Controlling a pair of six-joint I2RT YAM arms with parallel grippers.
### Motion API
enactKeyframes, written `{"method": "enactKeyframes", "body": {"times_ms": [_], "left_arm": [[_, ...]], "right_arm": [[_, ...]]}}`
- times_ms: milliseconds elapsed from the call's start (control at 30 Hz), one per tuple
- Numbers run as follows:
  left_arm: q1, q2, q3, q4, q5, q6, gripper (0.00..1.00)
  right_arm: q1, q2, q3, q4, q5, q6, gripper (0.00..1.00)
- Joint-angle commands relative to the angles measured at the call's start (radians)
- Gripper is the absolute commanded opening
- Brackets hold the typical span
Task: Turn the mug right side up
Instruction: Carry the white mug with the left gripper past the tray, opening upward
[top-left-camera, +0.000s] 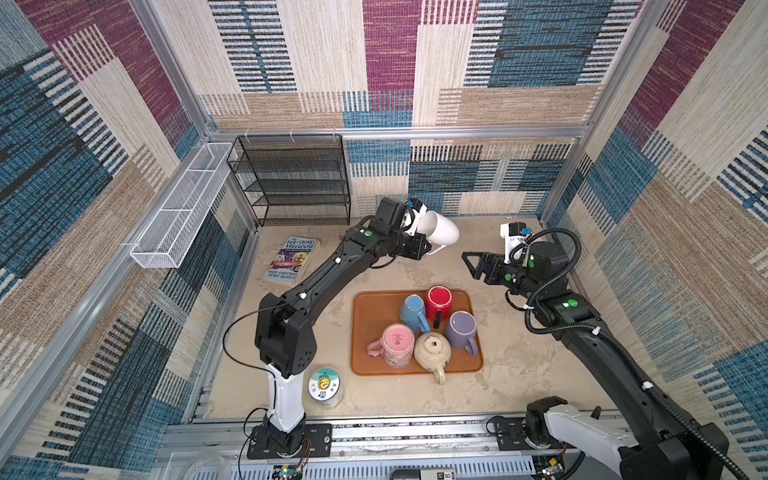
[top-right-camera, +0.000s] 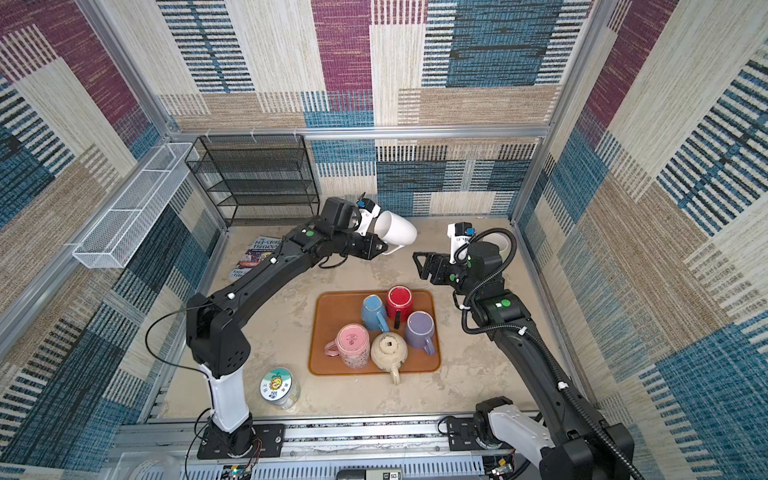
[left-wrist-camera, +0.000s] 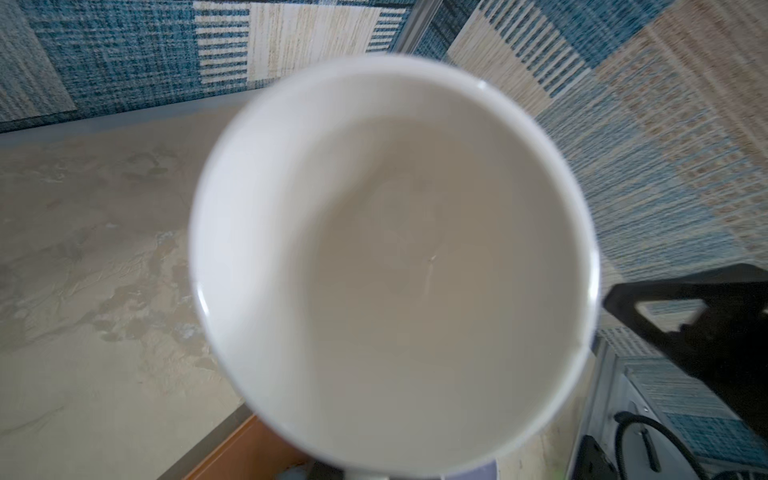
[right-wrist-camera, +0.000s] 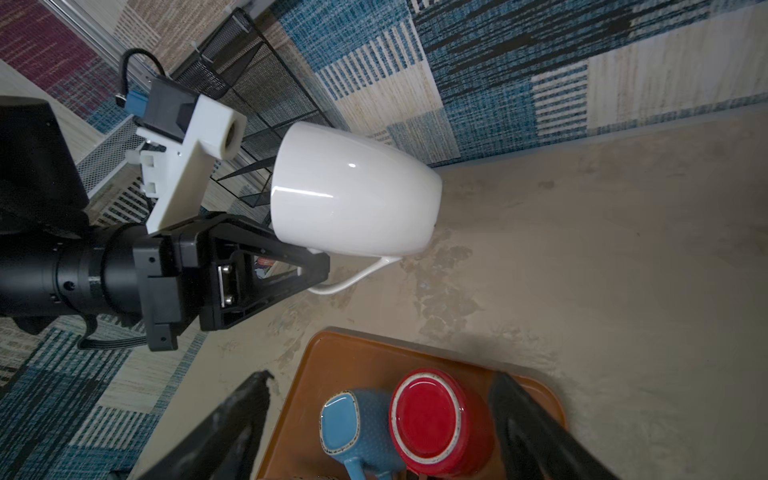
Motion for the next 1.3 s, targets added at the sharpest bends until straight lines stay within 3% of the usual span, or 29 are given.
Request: {"method": "enactKeyframes", "body": {"times_ms": [0, 200, 500, 833, 1200, 1267], "left_arm": [[-0.011, 0.065, 0.122, -0.165, -0.109, 0.089, 0.00], [-0.061, 0.235, 0.360, -0.361, -0.280, 0.172, 0.00], [-0.091, 0.357, 0.416, -0.412, -0.452, 0.228, 0.00], [-0.109, 0.441, 0.462, -0.448, -0.532, 0.273, 0.00], [-0.112, 0.476, 0.470, -0.467, -0.537, 0.283, 0.00], [-0.111, 0.480, 0.475, -0.470, -0.533, 0.283, 0.04]], "right_arm": [[0.001, -0.007, 0.012, -0.063, 0.064, -0.036, 0.86], [0.002, -0.013, 0.013, -0.086, 0.071, -0.063, 0.87], [0.003, -0.020, -0.004, -0.096, 0.073, -0.084, 0.88], [0.001, -0.008, -0.016, -0.085, 0.059, -0.087, 0.88], [0.001, -0.002, -0.023, -0.080, 0.053, -0.090, 0.88], [0.001, -0.003, -0.025, -0.079, 0.053, -0.090, 0.88]]}}
